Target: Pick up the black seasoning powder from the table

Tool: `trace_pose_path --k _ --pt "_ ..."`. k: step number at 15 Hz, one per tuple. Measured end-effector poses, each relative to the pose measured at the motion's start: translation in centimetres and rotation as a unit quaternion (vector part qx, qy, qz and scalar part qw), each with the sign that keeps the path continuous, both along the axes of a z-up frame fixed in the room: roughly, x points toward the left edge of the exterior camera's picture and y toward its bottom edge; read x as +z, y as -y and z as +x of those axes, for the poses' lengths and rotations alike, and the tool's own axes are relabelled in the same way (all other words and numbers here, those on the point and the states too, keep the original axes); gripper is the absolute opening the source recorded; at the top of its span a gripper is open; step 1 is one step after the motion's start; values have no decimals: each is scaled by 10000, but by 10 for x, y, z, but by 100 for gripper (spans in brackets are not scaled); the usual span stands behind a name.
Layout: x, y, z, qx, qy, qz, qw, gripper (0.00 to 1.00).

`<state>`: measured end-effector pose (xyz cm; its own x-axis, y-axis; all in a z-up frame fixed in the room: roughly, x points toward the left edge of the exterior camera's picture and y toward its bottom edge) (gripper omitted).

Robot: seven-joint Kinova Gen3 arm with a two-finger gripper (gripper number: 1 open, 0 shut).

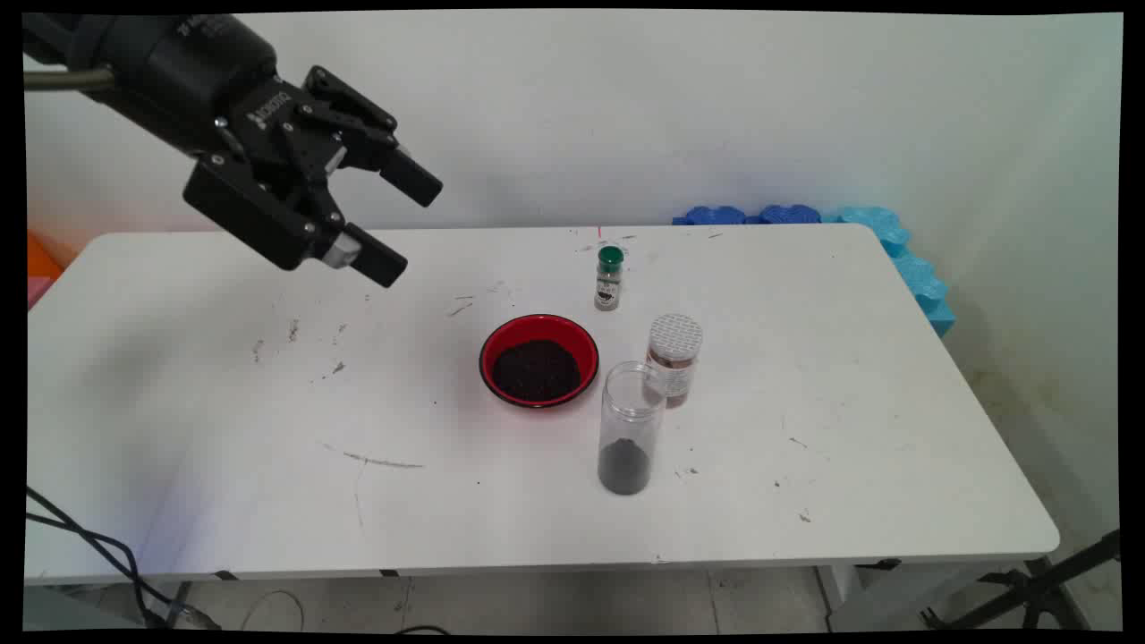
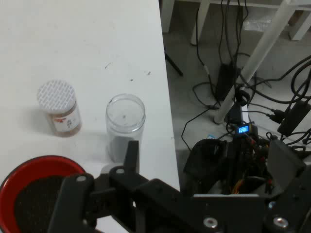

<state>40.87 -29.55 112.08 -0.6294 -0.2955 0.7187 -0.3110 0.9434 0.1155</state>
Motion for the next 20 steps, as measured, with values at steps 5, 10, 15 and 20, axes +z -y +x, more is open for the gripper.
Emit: trace_pose_path --k 5,10,15,20 --pt "-34 -1 20 250 199 85 9995 100" --pt "-86 -12 34 622 366 135 9973 100" --pt "-145 -19 26 911 419 139 9949 100" --pt "-193 -10 -5 1088 261 121 9936 100"
